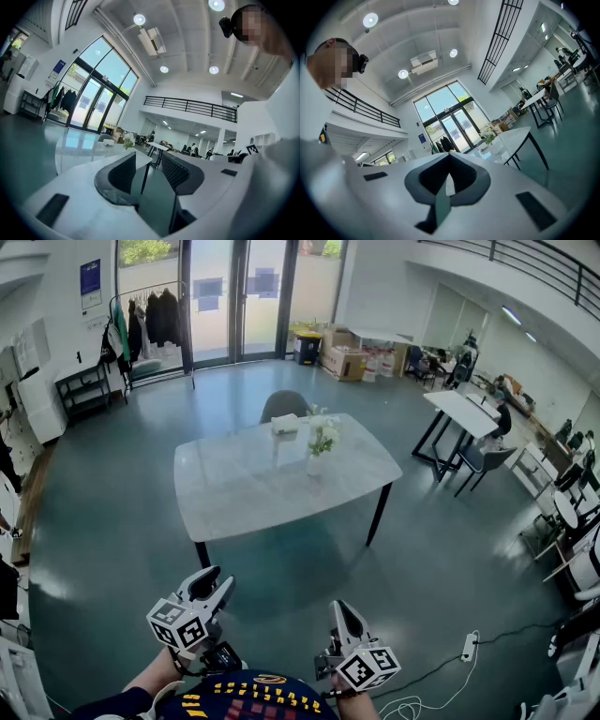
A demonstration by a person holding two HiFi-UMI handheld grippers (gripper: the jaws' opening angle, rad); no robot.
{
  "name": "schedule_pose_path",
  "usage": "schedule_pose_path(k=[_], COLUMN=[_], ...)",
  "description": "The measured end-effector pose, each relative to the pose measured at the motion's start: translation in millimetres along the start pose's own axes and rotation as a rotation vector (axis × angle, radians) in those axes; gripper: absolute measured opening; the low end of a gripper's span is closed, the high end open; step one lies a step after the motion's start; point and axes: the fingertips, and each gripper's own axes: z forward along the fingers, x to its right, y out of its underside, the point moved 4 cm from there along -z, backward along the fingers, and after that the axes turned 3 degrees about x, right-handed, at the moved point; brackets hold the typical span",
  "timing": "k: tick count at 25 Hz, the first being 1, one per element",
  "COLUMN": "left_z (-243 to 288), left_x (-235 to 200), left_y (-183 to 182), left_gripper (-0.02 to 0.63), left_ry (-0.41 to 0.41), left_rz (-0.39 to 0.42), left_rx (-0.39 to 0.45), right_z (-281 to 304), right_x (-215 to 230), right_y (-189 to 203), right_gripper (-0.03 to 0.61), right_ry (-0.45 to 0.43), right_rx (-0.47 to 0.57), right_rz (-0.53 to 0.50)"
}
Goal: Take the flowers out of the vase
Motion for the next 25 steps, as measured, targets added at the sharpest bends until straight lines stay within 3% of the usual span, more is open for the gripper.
schedule_pose_path(k=[11, 19, 25], left_z=[-4, -28, -45], left_x=[-15, -54, -84], left_y=[0, -9, -10], left_gripper=[0.179, 0.179, 0.179], left_ry=[0.010, -0.046, -0.039], left_rz=[-0.004, -0.009, -0.033], left_rx=[-0.003, 0.032, 0.029], right_z=[7, 27, 45], right_x=[-2, -16, -33], right_y=[8, 20, 36], right_gripper=[0.008, 0.008, 0.008], right_ry=[0.019, 0.033, 0.066], right_rx=[0.002, 0.024, 0.017], right_rz=[-0.018, -0.007, -0.015])
